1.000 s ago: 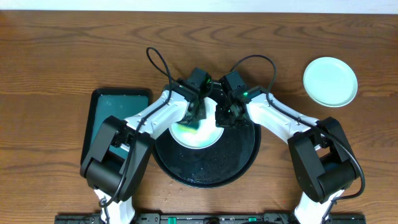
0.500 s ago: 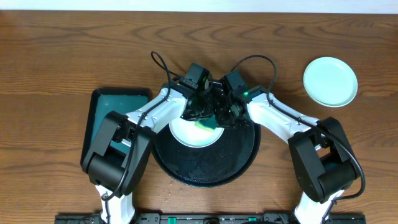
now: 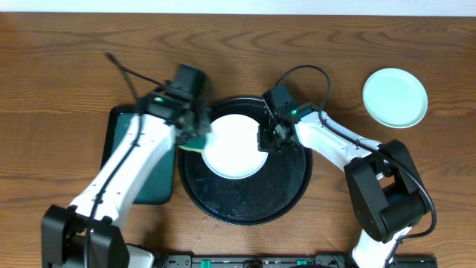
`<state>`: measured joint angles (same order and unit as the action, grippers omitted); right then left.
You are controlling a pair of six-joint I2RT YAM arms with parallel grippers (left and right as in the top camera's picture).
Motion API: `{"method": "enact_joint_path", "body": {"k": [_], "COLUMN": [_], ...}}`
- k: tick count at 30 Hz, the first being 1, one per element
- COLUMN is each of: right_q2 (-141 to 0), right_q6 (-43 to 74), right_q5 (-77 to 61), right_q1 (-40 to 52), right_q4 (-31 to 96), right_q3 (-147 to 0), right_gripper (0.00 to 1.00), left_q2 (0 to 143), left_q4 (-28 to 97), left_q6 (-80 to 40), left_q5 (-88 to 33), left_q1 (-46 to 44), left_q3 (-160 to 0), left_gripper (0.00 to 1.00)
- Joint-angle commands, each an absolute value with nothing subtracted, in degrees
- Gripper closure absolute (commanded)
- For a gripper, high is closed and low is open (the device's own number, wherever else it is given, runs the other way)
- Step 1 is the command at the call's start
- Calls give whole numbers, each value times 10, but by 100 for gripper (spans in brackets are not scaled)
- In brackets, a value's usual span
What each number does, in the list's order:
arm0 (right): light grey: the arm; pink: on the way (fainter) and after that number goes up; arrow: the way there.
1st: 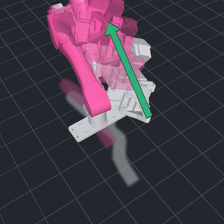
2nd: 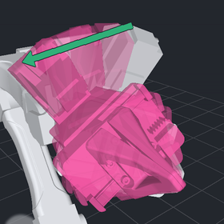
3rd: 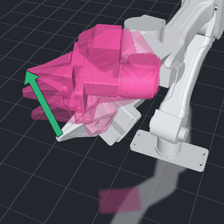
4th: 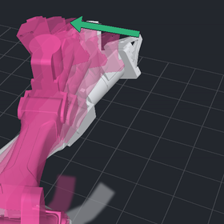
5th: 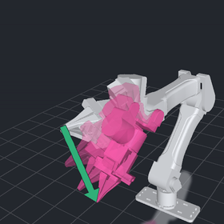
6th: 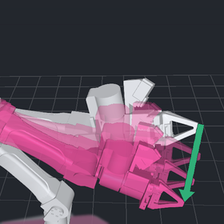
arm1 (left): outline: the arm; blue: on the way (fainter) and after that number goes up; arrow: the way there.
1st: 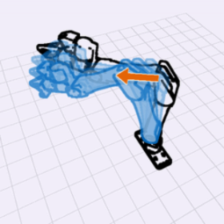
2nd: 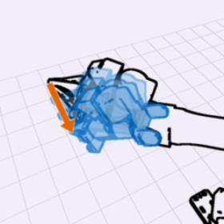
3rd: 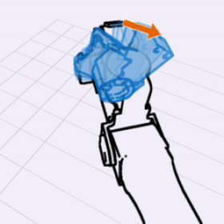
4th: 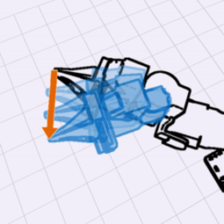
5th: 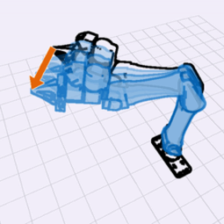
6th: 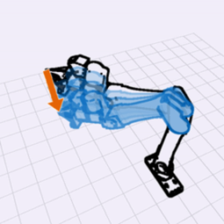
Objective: Clean dirty plates on tray and stack at the side
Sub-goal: 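Return the sponge to the water tray with the left gripper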
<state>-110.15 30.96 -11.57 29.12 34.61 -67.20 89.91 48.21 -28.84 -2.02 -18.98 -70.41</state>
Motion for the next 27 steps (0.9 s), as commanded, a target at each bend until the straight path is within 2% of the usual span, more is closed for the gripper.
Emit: {"method": "enact_joint_path", "body": {"k": [1, 11, 25, 26, 27], "right_q2": [-1135, -1135, -1135, -1135, -1135], "right_q6": [299, 297, 291, 291, 290], "right_q5": [-96, -99, -110, -110, -110], "right_q1": [297, 297, 297, 297, 297], "right_q4": [345, 341, 336, 336, 336], "right_q3": [-658, -658, -658, -658, -658], "right_gripper": [99, 99, 99, 99, 99], "left_q2": [905, 916, 1035, 1037, 1037], "left_q4": [502, 499, 510, 510, 510], "left_q6": [-276, -260, -253, -253, -253], "left_q5": [30, 30, 20, 20, 20], "left_q1": [-121, 26, 32, 32, 32], "left_q3": [-704, -683, -677, -677, -677], "left_gripper": [93, 93, 93, 84, 66]}}
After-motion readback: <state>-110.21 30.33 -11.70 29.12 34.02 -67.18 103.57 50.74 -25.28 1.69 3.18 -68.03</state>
